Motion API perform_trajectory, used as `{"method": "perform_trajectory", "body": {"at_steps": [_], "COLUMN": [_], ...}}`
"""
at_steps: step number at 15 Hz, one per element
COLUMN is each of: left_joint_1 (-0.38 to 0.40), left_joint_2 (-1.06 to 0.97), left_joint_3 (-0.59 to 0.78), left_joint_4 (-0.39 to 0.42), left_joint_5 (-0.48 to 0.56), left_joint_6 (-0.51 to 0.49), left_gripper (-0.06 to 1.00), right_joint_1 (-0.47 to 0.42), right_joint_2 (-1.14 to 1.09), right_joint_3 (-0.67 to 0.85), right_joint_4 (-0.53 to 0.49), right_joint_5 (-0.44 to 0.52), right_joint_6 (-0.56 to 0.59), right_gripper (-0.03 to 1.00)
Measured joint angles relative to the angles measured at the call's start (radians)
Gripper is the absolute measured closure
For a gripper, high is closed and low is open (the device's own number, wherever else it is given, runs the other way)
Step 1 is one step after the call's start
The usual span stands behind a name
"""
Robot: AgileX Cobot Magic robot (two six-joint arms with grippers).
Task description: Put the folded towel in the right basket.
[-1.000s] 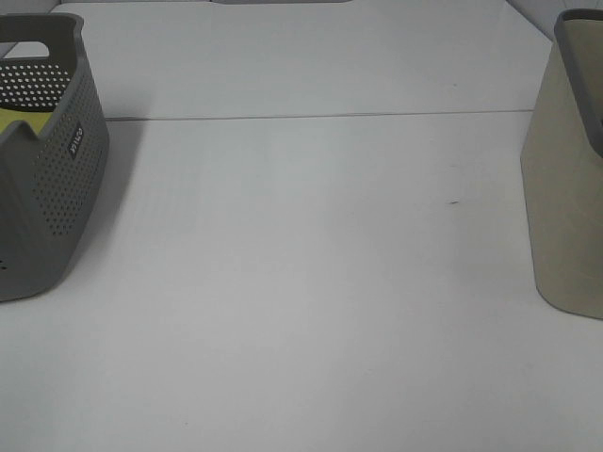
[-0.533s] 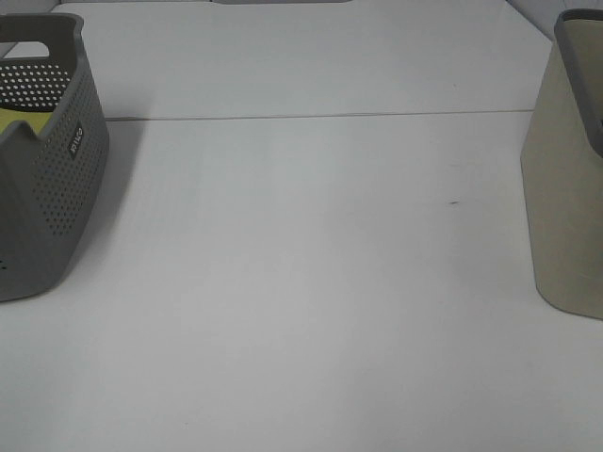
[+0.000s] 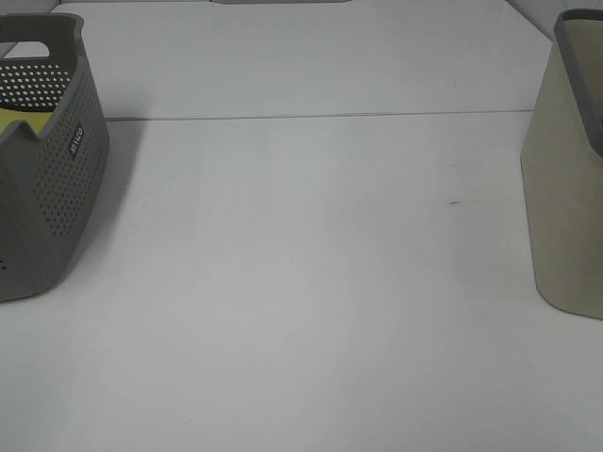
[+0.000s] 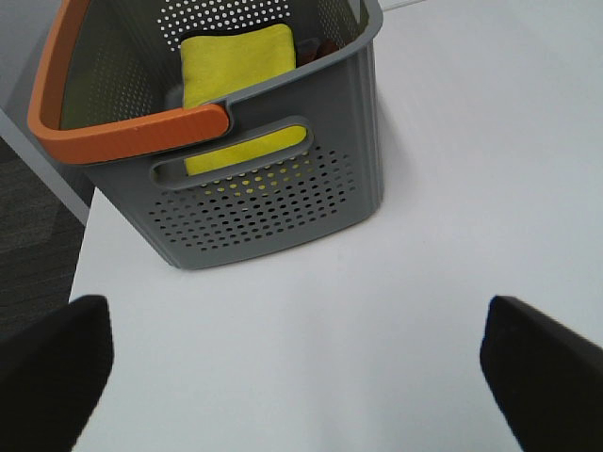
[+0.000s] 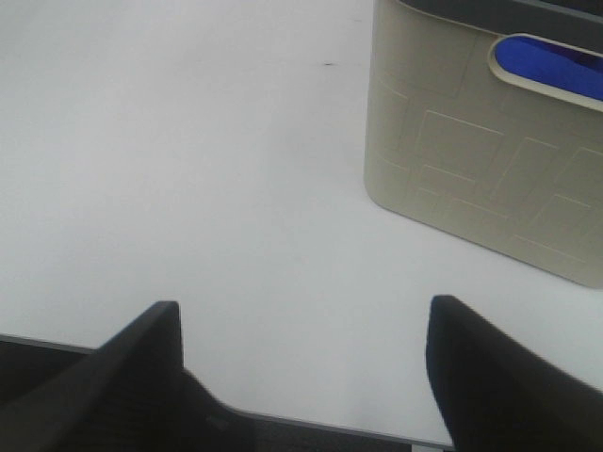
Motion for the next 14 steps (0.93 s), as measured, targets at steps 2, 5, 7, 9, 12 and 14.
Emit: {"method": "perform_trajectory", "body": {"at_steps": [2,5,7,9,12,14], "left_joint_1": [0.000,0.000,0.000,0.000,0.000,0.000], "left_joint_2": [0.000,0.000,0.000,0.000,0.000,0.000], "left_joint_3": [0.000,0.000,0.000,0.000,0.000,0.000], "left_joint_4": [0.000,0.000,0.000,0.000,0.000,0.000], "left_joint_5": [0.000,0.000,0.000,0.000,0.000,0.000], "left_joint_6": [0.000,0.000,0.000,0.000,0.000,0.000], "left_gripper": [-0.04,-0.04,-0.04,-0.04,-0.04,-0.04], "right_joint_1": [0.000,0.000,0.000,0.000,0.000,0.000], "right_joint_2": [0.000,0.000,0.000,0.000,0.000,0.000], "right_joint_3": [0.000,0.000,0.000,0.000,0.000,0.000], "right_joint_4": [0.008,0.010,0.011,0.011,0.011,0.011], "right_joint_5": [0.000,0.000,0.000,0.000,0.000,0.000], "right_joint_6": [0.000,0.000,0.000,0.000,0.000,0.000], "right_gripper": [0.25,0.25,0.25,0.25,0.25,0.25]}}
